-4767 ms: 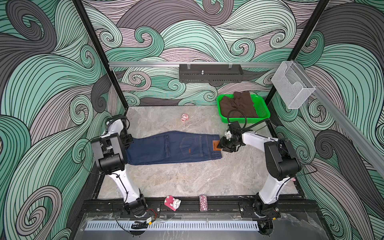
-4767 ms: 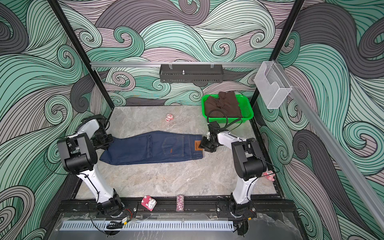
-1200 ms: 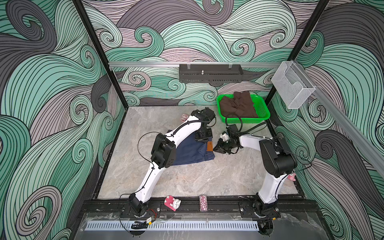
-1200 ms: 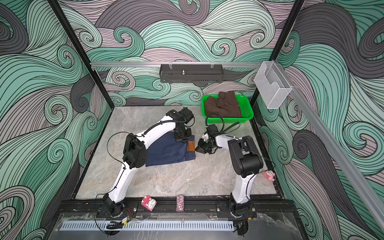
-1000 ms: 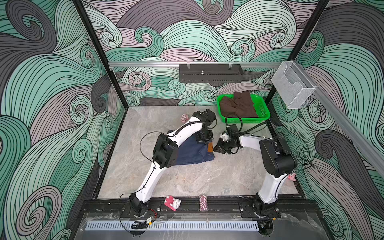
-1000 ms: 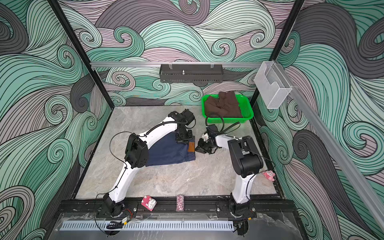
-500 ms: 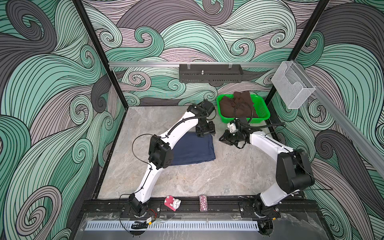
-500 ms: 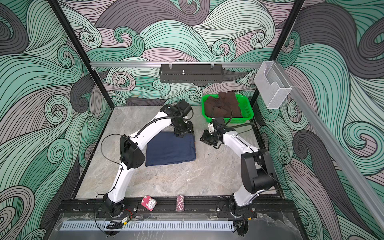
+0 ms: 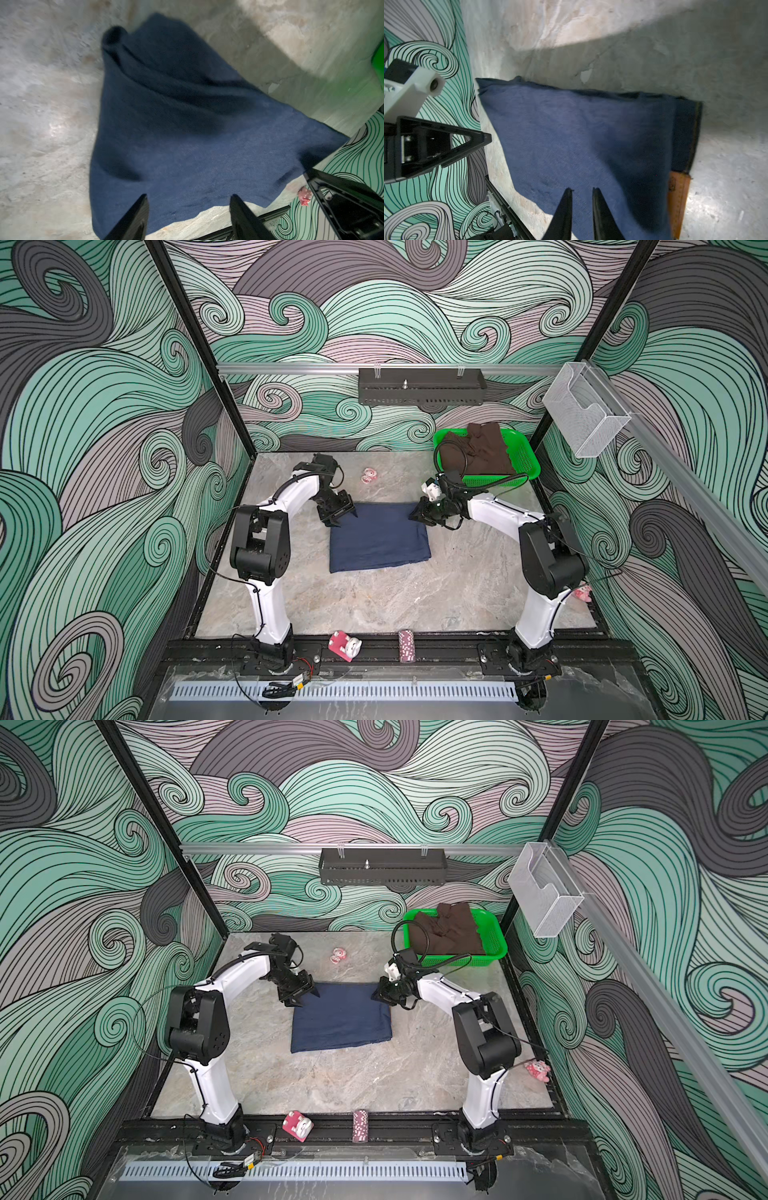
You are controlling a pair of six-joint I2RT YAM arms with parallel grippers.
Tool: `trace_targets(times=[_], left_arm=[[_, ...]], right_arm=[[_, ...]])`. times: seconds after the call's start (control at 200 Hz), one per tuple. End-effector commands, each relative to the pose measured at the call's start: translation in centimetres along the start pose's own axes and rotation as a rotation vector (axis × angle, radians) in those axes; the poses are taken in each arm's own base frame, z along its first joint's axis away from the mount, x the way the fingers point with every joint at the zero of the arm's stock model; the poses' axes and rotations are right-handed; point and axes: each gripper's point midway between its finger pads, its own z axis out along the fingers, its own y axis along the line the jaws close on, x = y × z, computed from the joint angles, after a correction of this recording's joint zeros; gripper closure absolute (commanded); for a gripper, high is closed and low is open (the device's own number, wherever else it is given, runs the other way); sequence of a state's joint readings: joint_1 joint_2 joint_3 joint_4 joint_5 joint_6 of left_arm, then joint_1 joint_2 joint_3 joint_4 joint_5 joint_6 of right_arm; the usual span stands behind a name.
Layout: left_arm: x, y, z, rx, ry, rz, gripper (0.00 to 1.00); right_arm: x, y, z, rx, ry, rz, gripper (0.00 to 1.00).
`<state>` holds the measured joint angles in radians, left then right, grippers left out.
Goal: Fold and stack the trousers
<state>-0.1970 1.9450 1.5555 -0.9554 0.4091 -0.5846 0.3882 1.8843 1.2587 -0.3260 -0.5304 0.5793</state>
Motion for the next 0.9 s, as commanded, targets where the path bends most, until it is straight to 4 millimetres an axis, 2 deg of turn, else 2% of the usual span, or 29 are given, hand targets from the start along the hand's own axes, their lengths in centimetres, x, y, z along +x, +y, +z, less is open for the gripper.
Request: trace_targets(times=[0.0, 0.095, 0.16, 0.39, 0.535, 0.63, 0.741, 0.786, 0.826, 0.896], left_arm=[[-1.4, -1.6, 0.2, 0.085, -0.006, 0.086, 0.35], [-2.3, -0.7, 1.5, 0.097, 0.016, 0.04, 0.35], [-2.5, -0.3, 2.3, 0.102, 0.036, 0.024, 0.35], [-2.2, 2.4, 5.1, 0.041, 0.112, -0.024, 0.35], [-2.3, 3.7, 5.1, 0.012, 0.122, -0.04, 0.35], [-2.8, 3.0, 3.3, 0.023, 0.082, -0.017, 0.33], [-3.5, 1.6, -0.8, 0.011, -0.02, 0.029, 0.3], [-3.7, 1.1, -2.9, 0.003, -0.075, 0.045, 0.23], [-3.7, 0.6, -4.8, -0.005, -0.128, 0.056, 0.04], [-3.5, -0.1, -7.9, -0.014, -0.211, 0.075, 0.01]], right_arm=[[-0.3, -3.0, 0.7, 0.044, -0.003, 0.056, 0.8], [0.4, -5.8, 1.5, 0.095, 0.021, 0.104, 0.78], [1.1, -6.9, 2.0, 0.117, 0.053, 0.126, 0.78], [3.4, -8.8, 3.0, 0.152, 0.099, 0.158, 0.78], [3.9, -8.9, 2.7, 0.157, 0.105, 0.149, 0.77], [3.5, -8.0, 1.9, 0.144, 0.089, 0.131, 0.76], [1.7, -5.7, 0.0, 0.112, 0.033, 0.076, 0.71], [1.3, -4.9, -1.1, 0.114, 0.017, 0.056, 0.66], [0.6, -4.0, -2.3, 0.115, -0.011, 0.026, 0.62], [-0.7, -2.4, -4.5, 0.12, -0.073, -0.037, 0.57]])
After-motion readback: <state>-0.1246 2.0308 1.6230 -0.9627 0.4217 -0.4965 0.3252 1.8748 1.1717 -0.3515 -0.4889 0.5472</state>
